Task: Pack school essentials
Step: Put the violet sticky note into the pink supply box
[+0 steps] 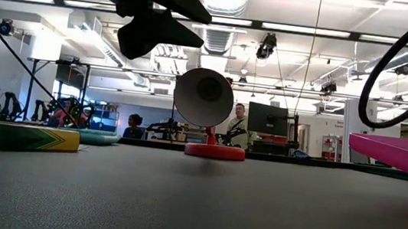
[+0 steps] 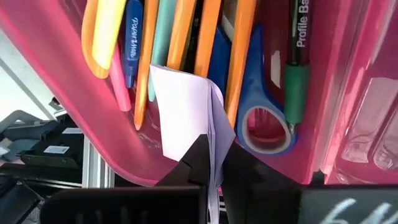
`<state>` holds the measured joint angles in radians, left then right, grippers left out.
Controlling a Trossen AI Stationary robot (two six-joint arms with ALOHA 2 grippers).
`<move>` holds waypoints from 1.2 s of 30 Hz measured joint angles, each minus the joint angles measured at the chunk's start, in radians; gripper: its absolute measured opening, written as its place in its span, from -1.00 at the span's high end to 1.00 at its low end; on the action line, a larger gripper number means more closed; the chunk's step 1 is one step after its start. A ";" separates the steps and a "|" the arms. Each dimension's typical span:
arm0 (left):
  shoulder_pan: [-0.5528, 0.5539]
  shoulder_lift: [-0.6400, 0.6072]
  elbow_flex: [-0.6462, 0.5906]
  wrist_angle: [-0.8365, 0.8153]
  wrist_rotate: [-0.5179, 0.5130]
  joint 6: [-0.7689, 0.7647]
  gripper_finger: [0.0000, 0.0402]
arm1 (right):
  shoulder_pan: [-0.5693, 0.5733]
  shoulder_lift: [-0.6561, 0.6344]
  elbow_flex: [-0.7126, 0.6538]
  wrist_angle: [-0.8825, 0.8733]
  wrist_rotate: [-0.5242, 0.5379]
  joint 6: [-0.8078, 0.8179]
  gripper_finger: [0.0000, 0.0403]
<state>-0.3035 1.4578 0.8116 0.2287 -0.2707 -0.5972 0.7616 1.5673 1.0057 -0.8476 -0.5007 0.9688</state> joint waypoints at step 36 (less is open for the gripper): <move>0.000 0.000 -0.001 0.000 -0.031 0.000 0.23 | 0.011 -0.001 0.043 0.146 0.039 -0.061 0.94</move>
<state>-0.3035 1.4578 0.8104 0.2287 -0.3012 -0.5968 0.7727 1.5665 1.0487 -0.7018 -0.4614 0.9081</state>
